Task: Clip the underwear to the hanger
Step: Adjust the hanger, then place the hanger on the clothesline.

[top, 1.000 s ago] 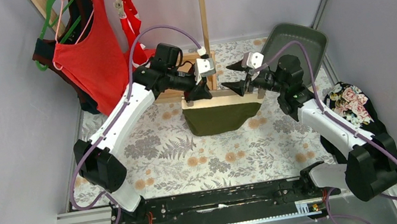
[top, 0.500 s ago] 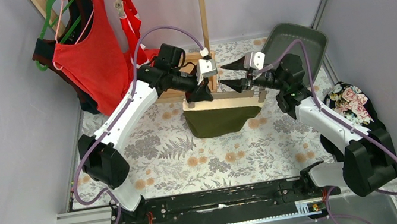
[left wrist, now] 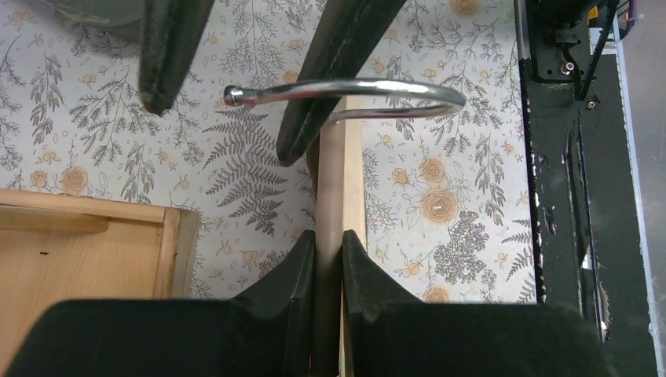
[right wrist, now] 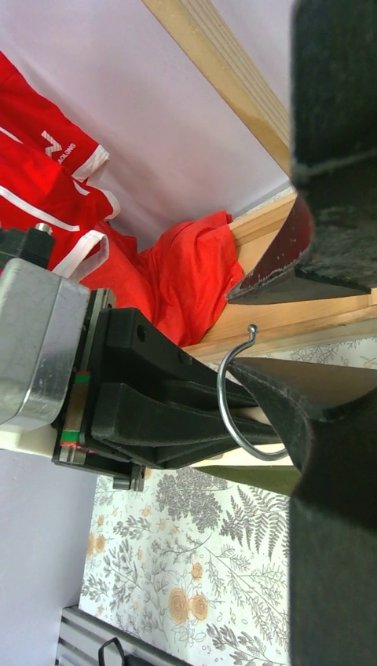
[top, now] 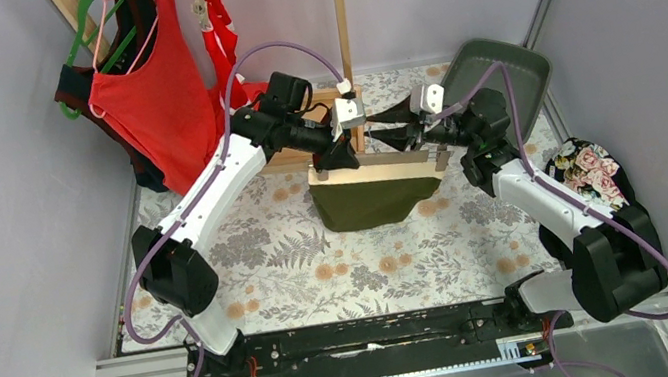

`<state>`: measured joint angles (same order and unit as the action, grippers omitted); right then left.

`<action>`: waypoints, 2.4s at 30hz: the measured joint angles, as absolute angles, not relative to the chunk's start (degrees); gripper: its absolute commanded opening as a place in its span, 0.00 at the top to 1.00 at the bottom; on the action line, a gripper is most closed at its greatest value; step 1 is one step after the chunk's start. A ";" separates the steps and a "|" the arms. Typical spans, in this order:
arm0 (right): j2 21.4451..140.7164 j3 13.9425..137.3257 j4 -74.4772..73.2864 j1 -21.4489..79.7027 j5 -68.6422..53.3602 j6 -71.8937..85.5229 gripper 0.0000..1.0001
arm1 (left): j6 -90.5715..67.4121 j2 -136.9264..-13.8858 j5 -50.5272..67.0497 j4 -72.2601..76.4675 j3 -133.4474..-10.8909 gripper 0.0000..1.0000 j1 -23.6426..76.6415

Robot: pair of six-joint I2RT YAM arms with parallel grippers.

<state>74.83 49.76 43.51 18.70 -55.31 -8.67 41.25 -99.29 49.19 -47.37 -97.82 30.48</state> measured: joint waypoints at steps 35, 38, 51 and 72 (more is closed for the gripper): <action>71.53 41.98 55.55 19.05 -29.04 -4.80 1.00 | 0.12 -92.05 29.41 -19.14 -83.85 1.00 35.03; 71.53 41.98 54.57 19.64 -27.38 -5.50 1.00 | -4.01 -90.74 24.43 -17.63 -81.93 1.00 36.12; 69.58 42.30 51.13 26.83 -23.81 -5.93 0.99 | -17.85 -85.73 -0.60 -12.64 -77.89 1.00 40.01; 58.37 42.98 37.41 27.00 -1.15 -5.93 0.67 | -19.20 -79.70 -14.61 -32.14 -91.24 1.00 42.35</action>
<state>58.37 42.98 37.41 27.00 -1.15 -5.93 -19.20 -79.70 -14.61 -32.14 -91.24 42.35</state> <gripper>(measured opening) 0.243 0.108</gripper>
